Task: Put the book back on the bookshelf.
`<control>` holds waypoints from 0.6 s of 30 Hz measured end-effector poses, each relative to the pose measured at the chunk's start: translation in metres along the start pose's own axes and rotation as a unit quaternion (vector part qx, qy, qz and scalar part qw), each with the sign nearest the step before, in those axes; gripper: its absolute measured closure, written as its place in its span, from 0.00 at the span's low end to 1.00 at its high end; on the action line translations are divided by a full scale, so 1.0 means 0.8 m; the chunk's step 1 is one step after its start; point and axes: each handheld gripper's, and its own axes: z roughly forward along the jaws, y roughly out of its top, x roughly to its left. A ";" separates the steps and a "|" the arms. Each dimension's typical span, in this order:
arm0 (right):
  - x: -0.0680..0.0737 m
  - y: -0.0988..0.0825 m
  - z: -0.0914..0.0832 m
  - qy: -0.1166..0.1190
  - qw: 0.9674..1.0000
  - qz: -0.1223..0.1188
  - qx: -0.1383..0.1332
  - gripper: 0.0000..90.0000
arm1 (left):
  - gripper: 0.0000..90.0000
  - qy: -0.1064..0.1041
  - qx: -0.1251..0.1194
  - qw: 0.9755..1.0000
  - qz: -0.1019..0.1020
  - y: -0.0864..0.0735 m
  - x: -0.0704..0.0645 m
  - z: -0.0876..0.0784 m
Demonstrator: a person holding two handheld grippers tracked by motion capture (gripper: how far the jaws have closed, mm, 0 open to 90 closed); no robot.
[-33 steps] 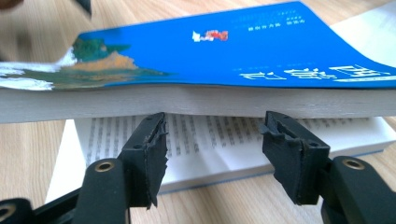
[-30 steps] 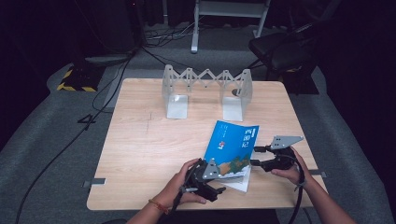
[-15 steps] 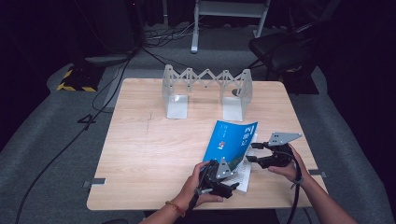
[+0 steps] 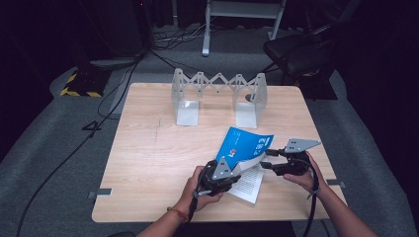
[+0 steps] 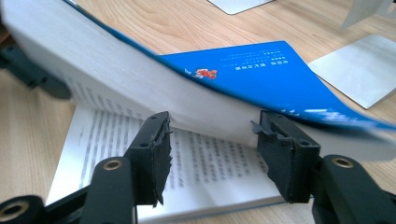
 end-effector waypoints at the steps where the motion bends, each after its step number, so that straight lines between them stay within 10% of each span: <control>1: 0.000 0.000 -0.001 0.007 1.000 -0.003 0.000 0.51 | 0.84 0.001 0.001 1.000 0.002 -0.002 0.002 -0.004; 10: 0.021 0.016 -0.020 0.038 0.997 -0.063 -0.029 0.45 | 0.84 -0.019 0.019 0.999 0.018 -0.018 0.022 -0.032; 18: 0.032 0.029 0.017 0.065 0.991 -0.114 -0.019 0.38 | 0.83 -0.028 0.024 0.999 0.024 -0.028 0.030 -0.043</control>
